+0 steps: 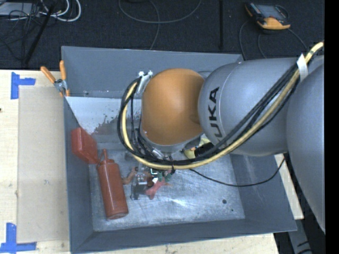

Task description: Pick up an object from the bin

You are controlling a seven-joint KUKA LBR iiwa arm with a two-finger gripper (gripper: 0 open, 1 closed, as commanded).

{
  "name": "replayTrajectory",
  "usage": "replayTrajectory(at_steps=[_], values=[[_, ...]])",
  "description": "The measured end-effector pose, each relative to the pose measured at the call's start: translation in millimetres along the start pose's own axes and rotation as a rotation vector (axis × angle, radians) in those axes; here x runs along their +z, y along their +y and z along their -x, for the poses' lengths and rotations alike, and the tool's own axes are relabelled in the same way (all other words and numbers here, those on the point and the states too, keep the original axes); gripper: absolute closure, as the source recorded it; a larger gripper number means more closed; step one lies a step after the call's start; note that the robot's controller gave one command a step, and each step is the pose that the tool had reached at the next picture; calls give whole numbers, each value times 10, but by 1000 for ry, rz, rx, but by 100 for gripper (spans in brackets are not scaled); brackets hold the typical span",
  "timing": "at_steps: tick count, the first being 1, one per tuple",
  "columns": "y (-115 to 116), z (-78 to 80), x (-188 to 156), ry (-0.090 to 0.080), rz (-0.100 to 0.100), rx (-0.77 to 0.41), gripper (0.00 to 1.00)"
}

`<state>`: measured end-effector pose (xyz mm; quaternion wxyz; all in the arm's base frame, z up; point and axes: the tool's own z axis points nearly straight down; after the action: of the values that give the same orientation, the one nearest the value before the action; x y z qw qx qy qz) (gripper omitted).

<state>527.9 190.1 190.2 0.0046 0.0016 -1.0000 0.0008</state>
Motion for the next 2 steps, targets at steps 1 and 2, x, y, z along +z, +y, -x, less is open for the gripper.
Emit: replayTrajectory(at_steps=[1,2], values=[[-11,19,-45,-8,2,5,0],[-271,167,494,-11,1,-93,0]])
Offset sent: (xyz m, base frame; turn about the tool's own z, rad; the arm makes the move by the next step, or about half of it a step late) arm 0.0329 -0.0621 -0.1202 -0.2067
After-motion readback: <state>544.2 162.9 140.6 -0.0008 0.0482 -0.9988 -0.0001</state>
